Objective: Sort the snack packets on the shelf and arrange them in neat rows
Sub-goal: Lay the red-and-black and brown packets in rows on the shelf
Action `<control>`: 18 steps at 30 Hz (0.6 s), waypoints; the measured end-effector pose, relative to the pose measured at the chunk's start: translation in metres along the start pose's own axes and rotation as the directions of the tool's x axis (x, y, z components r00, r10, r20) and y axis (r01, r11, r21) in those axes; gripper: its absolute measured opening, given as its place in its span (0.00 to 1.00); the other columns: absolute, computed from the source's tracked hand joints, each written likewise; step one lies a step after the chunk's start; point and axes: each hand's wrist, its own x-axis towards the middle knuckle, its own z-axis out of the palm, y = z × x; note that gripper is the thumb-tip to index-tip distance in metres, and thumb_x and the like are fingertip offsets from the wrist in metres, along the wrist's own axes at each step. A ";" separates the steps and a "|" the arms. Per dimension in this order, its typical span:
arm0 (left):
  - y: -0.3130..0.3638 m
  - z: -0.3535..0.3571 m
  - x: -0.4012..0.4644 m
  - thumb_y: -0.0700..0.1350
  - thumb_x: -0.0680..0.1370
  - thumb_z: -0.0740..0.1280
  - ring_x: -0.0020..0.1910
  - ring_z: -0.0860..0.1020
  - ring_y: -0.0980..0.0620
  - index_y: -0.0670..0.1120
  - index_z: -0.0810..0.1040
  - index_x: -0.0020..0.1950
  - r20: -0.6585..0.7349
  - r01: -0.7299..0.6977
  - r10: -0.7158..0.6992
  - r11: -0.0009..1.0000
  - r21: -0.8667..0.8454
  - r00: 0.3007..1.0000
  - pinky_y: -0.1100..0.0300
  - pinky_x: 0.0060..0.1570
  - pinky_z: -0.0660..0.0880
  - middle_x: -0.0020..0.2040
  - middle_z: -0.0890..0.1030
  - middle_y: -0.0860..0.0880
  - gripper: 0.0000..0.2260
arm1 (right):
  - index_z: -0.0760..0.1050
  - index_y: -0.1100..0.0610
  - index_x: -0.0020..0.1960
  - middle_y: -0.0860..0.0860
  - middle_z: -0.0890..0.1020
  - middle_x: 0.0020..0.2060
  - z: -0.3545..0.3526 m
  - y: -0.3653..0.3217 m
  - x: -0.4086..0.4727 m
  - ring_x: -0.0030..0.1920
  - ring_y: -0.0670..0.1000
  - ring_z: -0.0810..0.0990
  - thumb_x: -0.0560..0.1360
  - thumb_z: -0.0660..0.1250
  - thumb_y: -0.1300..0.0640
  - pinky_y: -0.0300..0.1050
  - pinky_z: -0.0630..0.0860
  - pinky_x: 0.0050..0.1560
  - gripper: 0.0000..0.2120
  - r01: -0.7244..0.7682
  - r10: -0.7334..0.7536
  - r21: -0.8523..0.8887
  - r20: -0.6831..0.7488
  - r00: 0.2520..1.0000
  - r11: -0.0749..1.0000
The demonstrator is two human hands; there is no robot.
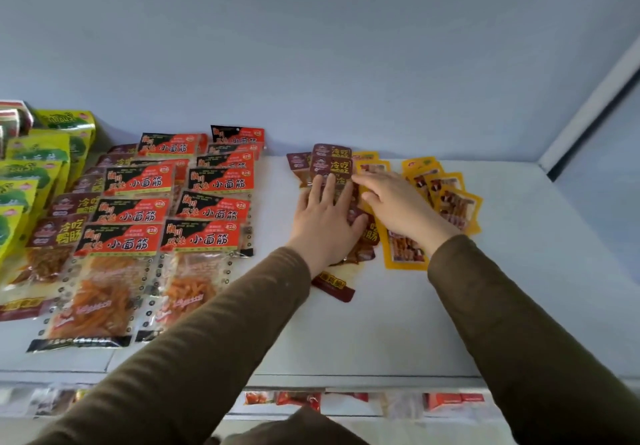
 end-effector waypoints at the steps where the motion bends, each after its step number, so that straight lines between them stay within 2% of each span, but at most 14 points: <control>1: -0.005 -0.001 -0.003 0.66 0.83 0.48 0.83 0.44 0.42 0.53 0.49 0.85 -0.001 -0.007 0.007 1.000 0.000 1.000 0.43 0.81 0.44 0.85 0.47 0.44 0.33 | 0.67 0.49 0.77 0.48 0.64 0.79 0.002 0.003 0.001 0.80 0.52 0.58 0.85 0.56 0.55 0.57 0.57 0.78 0.20 0.003 -0.002 -0.058 0.011 1.000 0.998; 5: -0.031 -0.008 -0.017 0.67 0.83 0.48 0.83 0.43 0.43 0.54 0.50 0.84 0.044 -0.016 0.014 0.999 0.049 0.999 0.40 0.80 0.43 0.85 0.47 0.45 0.32 | 0.68 0.51 0.76 0.49 0.67 0.77 0.004 -0.002 0.008 0.78 0.54 0.60 0.85 0.57 0.56 0.56 0.58 0.78 0.20 -0.020 0.013 -0.138 -0.055 0.998 0.990; 6: -0.035 -0.010 -0.021 0.67 0.83 0.48 0.83 0.43 0.43 0.54 0.50 0.84 0.047 -0.015 0.012 0.998 0.060 0.999 0.39 0.80 0.43 0.85 0.47 0.45 0.32 | 0.68 0.52 0.76 0.50 0.69 0.76 0.004 -0.009 0.011 0.77 0.54 0.62 0.85 0.56 0.56 0.54 0.60 0.77 0.20 -0.027 0.018 -0.079 -0.113 0.993 0.996; 8: -0.043 -0.012 -0.028 0.67 0.83 0.47 0.84 0.44 0.42 0.54 0.49 0.84 0.043 -0.006 0.003 0.998 0.067 0.999 0.40 0.81 0.44 0.85 0.47 0.44 0.32 | 0.63 0.54 0.79 0.52 0.68 0.76 0.002 -0.031 0.022 0.77 0.54 0.63 0.85 0.56 0.58 0.49 0.64 0.73 0.22 -0.075 0.118 0.231 -0.177 0.977 0.970; 10: -0.045 -0.011 -0.035 0.67 0.83 0.46 0.83 0.43 0.42 0.53 0.48 0.84 0.035 0.005 -0.007 0.999 0.050 0.999 0.42 0.81 0.45 0.85 0.46 0.44 0.33 | 0.56 0.55 0.81 0.52 0.62 0.79 0.003 -0.054 0.037 0.78 0.54 0.61 0.85 0.57 0.58 0.40 0.67 0.68 0.26 -0.181 0.270 0.596 -0.062 0.961 0.782; 11: -0.046 -0.010 -0.037 0.67 0.83 0.46 0.83 0.43 0.41 0.53 0.48 0.84 0.029 0.008 -0.009 0.999 0.037 1.000 0.42 0.81 0.45 0.85 0.46 0.44 0.33 | 0.54 0.55 0.82 0.53 0.60 0.80 0.005 -0.064 0.045 0.78 0.54 0.62 0.85 0.58 0.59 0.39 0.69 0.64 0.27 -0.247 0.333 0.715 0.021 0.943 0.654; 12: -0.046 -0.010 -0.039 0.67 0.83 0.47 0.83 0.43 0.41 0.53 0.48 0.84 0.023 0.010 -0.011 1.000 0.023 1.000 0.42 0.81 0.45 0.85 0.46 0.44 0.33 | 0.54 0.55 0.82 0.54 0.61 0.79 0.006 -0.072 0.054 0.76 0.56 0.65 0.84 0.58 0.59 0.42 0.72 0.62 0.28 -0.299 0.382 0.790 0.089 0.920 0.535; 14: -0.047 -0.009 -0.041 0.66 0.83 0.48 0.83 0.42 0.41 0.52 0.49 0.84 0.019 0.021 -0.020 1.000 -0.012 1.000 0.43 0.80 0.44 0.85 0.46 0.43 0.32 | 0.56 0.56 0.81 0.57 0.66 0.76 0.011 -0.084 0.068 0.70 0.57 0.72 0.83 0.58 0.62 0.53 0.75 0.64 0.28 -0.343 0.443 0.867 0.164 0.882 0.362; 15: -0.047 -0.009 -0.042 0.65 0.83 0.49 0.83 0.41 0.40 0.52 0.49 0.84 0.022 0.030 -0.029 0.999 -0.038 0.999 0.43 0.80 0.44 0.85 0.45 0.43 0.32 | 0.57 0.56 0.81 0.56 0.68 0.75 0.013 -0.088 0.073 0.67 0.56 0.74 0.83 0.58 0.63 0.54 0.76 0.64 0.28 -0.344 0.460 0.885 0.175 0.870 0.313; 17: -0.046 -0.009 -0.043 0.64 0.82 0.55 0.83 0.39 0.40 0.52 0.52 0.83 0.024 0.054 -0.052 0.990 -0.129 0.998 0.42 0.80 0.44 0.85 0.43 0.42 0.32 | 0.59 0.56 0.80 0.55 0.73 0.69 0.016 -0.092 0.081 0.59 0.53 0.78 0.83 0.57 0.64 0.50 0.79 0.58 0.26 -0.326 0.478 0.914 0.180 0.860 0.242; 18: -0.045 -0.009 -0.042 0.63 0.81 0.59 0.82 0.37 0.40 0.52 0.54 0.82 0.020 0.071 -0.069 0.979 -0.190 0.997 0.41 0.79 0.44 0.84 0.41 0.43 0.33 | 0.62 0.56 0.78 0.55 0.77 0.62 0.017 -0.094 0.083 0.50 0.51 0.80 0.83 0.56 0.64 0.46 0.82 0.49 0.24 -0.308 0.480 0.931 0.183 0.858 0.196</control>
